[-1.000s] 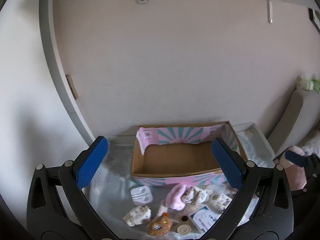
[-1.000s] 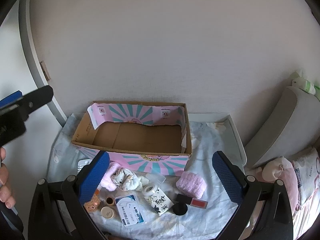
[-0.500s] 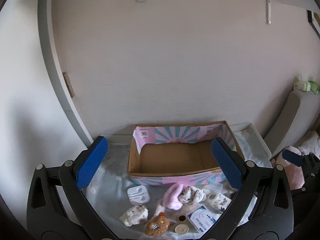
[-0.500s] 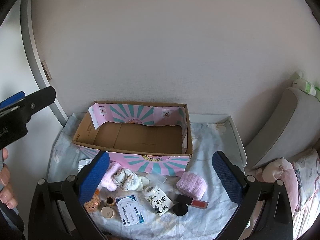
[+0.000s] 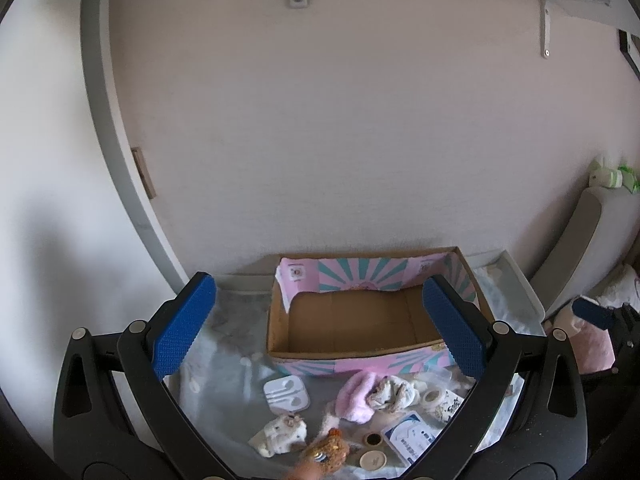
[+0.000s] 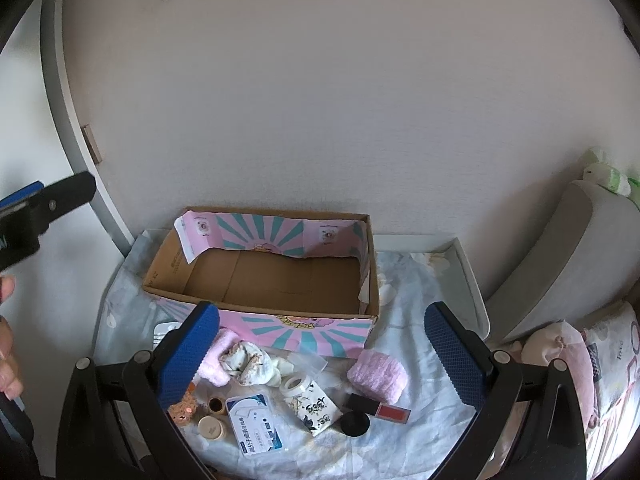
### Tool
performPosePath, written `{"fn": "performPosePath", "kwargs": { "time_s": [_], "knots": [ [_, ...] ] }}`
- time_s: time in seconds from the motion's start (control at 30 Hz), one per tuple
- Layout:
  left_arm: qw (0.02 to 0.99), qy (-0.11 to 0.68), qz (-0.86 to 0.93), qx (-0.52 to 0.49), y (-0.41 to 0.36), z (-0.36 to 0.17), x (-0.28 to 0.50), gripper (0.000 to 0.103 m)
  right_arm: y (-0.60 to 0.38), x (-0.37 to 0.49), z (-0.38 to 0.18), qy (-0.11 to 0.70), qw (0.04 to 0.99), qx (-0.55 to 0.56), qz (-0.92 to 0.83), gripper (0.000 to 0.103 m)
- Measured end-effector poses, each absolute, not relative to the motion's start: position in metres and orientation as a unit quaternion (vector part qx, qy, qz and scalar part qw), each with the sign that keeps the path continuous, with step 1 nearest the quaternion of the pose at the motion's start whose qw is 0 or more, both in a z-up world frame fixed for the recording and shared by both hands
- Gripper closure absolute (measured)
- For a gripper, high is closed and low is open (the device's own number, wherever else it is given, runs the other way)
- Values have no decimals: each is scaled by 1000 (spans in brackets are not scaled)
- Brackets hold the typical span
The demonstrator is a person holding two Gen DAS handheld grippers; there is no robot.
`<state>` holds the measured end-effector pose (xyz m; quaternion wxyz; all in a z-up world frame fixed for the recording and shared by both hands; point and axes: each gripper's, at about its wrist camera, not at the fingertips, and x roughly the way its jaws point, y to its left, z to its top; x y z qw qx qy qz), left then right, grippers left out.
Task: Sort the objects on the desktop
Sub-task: 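Move both tools toward the items beside the cardboard box, then grasp the white cloth bundle with left tool while right tool grasps the floss-pick box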
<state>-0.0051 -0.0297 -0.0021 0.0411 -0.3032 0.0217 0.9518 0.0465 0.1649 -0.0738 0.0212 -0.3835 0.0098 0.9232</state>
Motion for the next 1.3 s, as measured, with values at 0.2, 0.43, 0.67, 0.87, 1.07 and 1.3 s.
{"fn": "performPosePath", "kwargs": {
  "time_s": [0.2,0.43,0.67,0.87,1.07,1.3],
  "knots": [
    [51,22,951,-304,-44,1,-9,0,170,45,-66,1,8,-376,926,1],
    [40,-3,944,-327,-91,-22,-10,0,185,45,-73,-2,-13,-367,930,1],
    [30,-43,903,-426,-114,-110,-3,0,168,54,-128,0,-58,-415,908,1],
    [34,-54,882,-468,-116,-176,4,10,134,66,-188,-21,-99,-458,883,1],
    [41,-56,868,-491,-115,-217,5,13,111,71,-236,-45,-118,-482,867,12],
    [53,-53,854,-514,-113,-245,-5,27,101,74,-265,-42,-123,-503,855,21]
  ]
}}
